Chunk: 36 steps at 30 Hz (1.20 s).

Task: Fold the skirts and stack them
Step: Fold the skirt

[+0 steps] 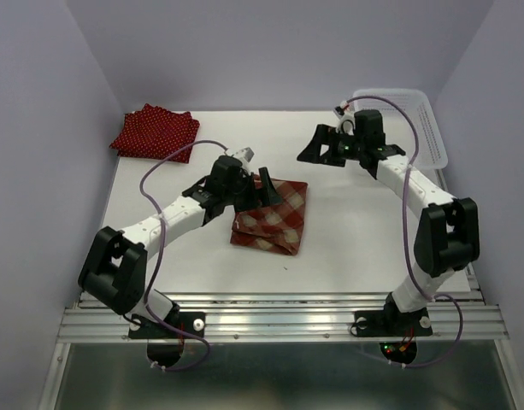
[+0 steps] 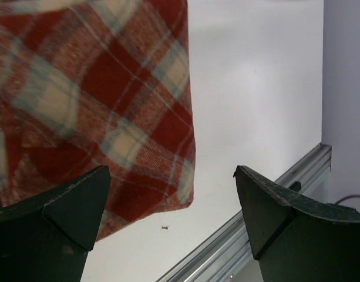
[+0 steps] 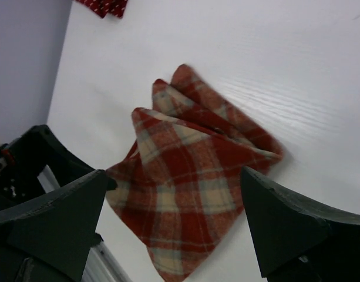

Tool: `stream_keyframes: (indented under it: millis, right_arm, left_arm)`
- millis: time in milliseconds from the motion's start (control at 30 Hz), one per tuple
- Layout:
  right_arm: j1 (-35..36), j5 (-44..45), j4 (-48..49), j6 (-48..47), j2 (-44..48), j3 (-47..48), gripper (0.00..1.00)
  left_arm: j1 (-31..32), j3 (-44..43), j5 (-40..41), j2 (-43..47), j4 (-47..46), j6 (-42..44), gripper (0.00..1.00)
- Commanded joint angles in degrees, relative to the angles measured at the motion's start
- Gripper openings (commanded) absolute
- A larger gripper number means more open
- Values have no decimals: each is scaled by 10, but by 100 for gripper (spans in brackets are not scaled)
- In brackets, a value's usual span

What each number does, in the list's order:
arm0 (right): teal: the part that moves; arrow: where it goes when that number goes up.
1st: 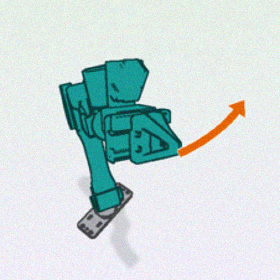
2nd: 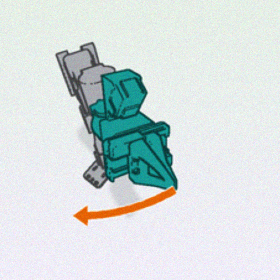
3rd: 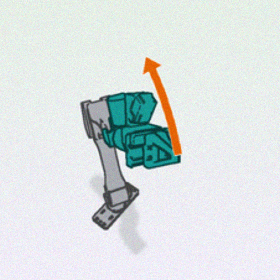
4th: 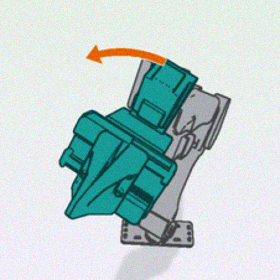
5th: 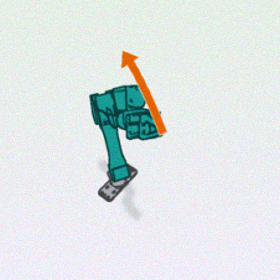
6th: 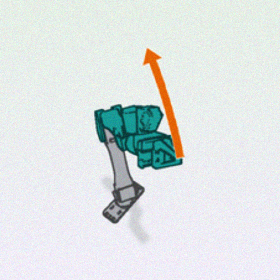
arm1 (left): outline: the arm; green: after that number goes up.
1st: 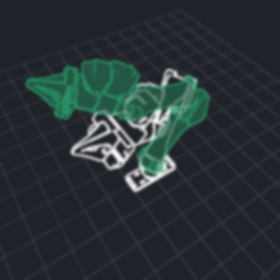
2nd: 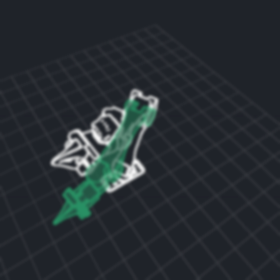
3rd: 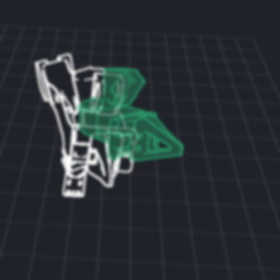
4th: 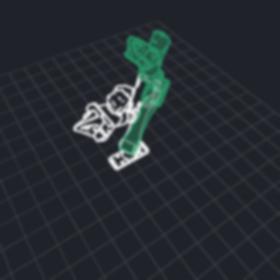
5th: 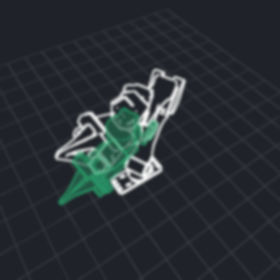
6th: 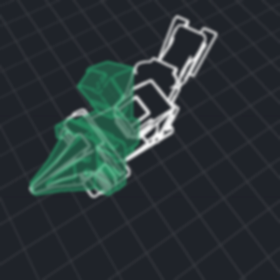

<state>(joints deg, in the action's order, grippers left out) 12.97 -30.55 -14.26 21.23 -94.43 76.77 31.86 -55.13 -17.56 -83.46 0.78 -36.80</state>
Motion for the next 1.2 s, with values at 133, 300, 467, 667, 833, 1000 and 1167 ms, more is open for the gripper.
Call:
stream_keyframes:
  millis: [133, 300, 467, 667, 833, 1000, 1167]
  right_arm:
    - [41, -227, 135, 80, -84, 7, 100]
    - [98, -255, 133, 74, -153, 37, 100]
    - [123, -259, 132, 77, -253, 93, 100]
    - [123, -181, 129, 86, -331, 148, 100]
    - [93, -92, 133, 107, -326, 130, 100]
    - [85, 59, 136, 86, -247, 5, 100]
    - [85, 65, 262, 177, -176, -138, 100]
  left_arm:
    - [30, 57, -33, 7, -36, 20, 99]
    - [29, 77, -20, -17, -24, 13, 99]
    - [29, 78, 2, -40, -12, 9, 99]
    - [22, 90, 44, -49, 12, 8, 99]
    - [-17, 99, 81, -70, 34, 9, 99]
    - [-66, 44, 108, -117, 4, 32, 99]
    - [-83, -81, 101, -207, -9, 66, 99]
